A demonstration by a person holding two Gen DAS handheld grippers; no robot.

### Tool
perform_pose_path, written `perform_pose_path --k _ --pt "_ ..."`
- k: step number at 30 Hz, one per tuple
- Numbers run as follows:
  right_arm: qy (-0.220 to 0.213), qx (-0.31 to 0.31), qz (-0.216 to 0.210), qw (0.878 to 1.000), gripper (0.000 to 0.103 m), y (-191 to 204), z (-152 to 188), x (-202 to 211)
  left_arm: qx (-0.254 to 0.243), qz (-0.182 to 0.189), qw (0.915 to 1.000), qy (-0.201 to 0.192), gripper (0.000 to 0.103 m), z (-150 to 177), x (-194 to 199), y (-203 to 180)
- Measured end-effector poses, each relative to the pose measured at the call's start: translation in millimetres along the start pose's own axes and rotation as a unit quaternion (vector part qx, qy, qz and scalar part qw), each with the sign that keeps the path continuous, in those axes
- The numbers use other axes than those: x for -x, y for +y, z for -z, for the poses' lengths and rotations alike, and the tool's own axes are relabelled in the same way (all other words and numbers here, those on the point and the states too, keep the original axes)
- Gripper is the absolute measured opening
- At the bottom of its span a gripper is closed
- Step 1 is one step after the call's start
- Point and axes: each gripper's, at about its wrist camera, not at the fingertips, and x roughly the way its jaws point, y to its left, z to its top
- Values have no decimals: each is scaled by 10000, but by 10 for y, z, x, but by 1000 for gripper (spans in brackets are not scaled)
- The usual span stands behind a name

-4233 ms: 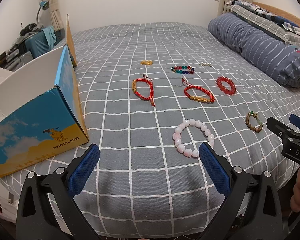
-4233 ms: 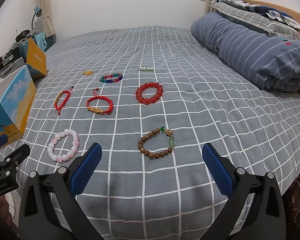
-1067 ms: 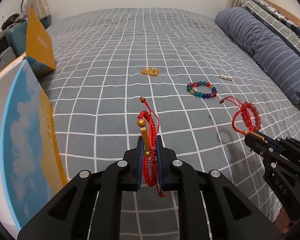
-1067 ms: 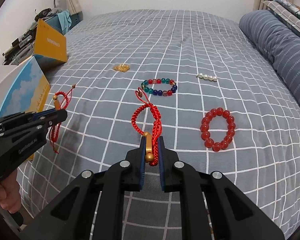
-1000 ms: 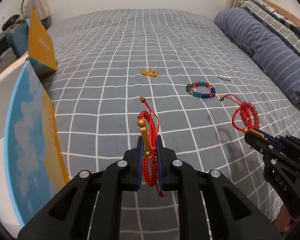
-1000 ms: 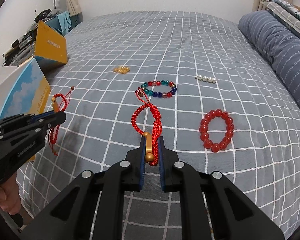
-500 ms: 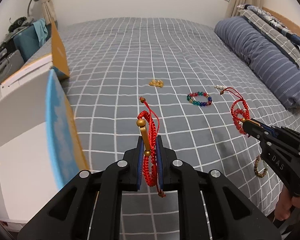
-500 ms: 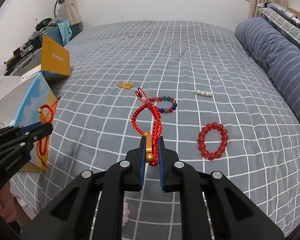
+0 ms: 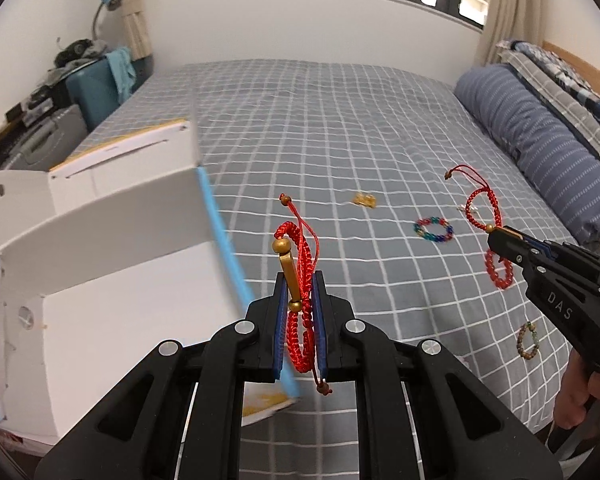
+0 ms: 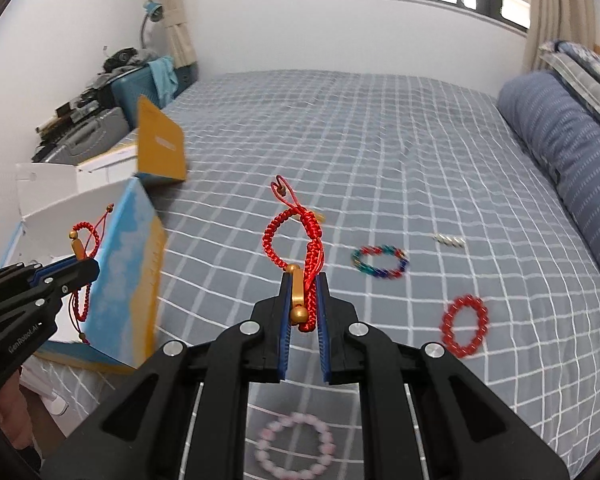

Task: Organize jewelry
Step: 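Carry both red cord bracelets over the white cardboard box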

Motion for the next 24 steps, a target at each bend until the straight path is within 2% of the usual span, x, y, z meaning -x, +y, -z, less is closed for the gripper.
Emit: perform_pose_path --k 6,15,24 --pt "-98 284 -316 9990 11 497 -153 13 201 -278 9993 -113 12 18 181 366" --pt "-64 781 -800 9937 10 1338 -279 -71 724 -759 9944 -111 12 159 356 1114" --pt "217 1205 -1218 9850 11 2153 -178 -307 1115 -1136 9872 83 12 393 379 1714"
